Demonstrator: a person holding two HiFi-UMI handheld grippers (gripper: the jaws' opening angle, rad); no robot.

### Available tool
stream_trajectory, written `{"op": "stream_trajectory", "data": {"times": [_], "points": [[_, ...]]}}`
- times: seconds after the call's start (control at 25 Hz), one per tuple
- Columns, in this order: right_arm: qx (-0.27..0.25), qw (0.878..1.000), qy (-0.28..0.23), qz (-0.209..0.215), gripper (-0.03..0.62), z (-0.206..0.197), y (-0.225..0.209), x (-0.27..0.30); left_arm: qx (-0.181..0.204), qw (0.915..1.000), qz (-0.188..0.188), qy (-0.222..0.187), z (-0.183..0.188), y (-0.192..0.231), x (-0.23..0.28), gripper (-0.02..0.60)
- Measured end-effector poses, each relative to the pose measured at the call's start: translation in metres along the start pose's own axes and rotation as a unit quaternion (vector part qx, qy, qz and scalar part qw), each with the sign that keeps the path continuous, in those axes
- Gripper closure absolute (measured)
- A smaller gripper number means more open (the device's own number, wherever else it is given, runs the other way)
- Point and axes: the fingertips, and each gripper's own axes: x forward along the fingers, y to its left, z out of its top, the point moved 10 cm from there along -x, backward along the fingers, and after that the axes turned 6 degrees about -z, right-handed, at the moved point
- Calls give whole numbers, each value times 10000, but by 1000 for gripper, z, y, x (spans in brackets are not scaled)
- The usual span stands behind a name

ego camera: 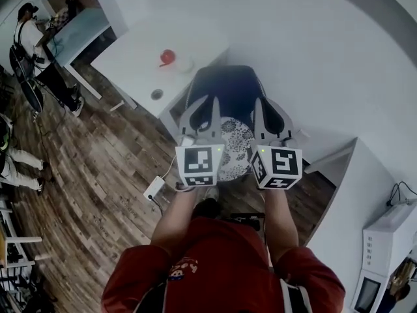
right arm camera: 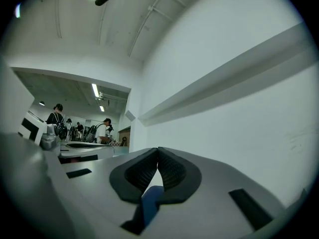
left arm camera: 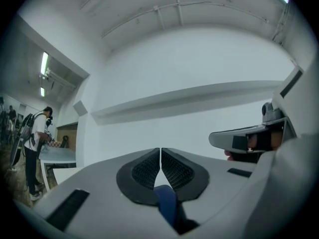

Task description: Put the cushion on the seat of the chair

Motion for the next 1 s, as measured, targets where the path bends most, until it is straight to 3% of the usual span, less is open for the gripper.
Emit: {"op": "stream_trajectory", "data": {"times": [1.0], "points": [[-161,9998,93,113,568,-4,1,6,27,9998,153,-160,6,1,0,548]]}}
